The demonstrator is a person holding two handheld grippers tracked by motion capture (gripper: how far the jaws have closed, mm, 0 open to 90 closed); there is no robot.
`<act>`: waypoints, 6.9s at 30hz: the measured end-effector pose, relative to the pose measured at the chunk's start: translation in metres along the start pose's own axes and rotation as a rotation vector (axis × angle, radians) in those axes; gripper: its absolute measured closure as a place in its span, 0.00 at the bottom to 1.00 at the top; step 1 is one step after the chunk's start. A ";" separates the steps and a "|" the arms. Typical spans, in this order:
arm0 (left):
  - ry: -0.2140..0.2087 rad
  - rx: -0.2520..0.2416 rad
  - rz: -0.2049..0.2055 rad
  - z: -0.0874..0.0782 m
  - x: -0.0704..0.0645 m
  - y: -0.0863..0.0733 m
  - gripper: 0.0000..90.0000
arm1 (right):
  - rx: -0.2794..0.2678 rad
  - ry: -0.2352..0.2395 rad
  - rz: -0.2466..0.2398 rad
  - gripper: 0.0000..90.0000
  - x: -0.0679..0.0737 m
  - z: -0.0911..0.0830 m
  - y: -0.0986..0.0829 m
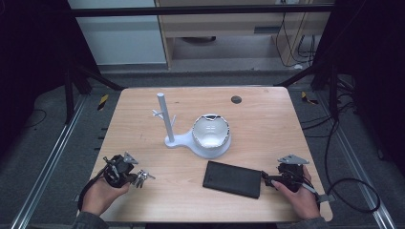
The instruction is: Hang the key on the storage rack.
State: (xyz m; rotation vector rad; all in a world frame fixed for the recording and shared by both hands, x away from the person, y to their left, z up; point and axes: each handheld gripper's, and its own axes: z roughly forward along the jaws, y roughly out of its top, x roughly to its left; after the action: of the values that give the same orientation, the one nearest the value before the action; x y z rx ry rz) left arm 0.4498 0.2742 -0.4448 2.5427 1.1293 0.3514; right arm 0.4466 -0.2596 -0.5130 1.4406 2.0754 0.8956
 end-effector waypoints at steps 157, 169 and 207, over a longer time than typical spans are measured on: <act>0.123 0.068 0.193 -0.128 0.014 0.201 1.00 | 0.006 0.001 0.002 0.01 0.000 0.003 0.002; 0.135 -0.060 0.171 -0.141 0.014 0.182 0.92 | 0.005 0.003 0.002 0.01 0.000 0.003 0.002; -0.227 -0.250 0.290 0.013 -0.108 0.100 1.00 | -0.056 0.068 -0.049 0.10 -0.001 -0.013 0.006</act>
State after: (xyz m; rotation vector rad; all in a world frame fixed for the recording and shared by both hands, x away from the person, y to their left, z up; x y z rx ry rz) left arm 0.4505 0.1280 -0.4261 2.4460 0.5957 0.2474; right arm 0.4419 -0.2625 -0.4995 1.3427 2.1078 0.9875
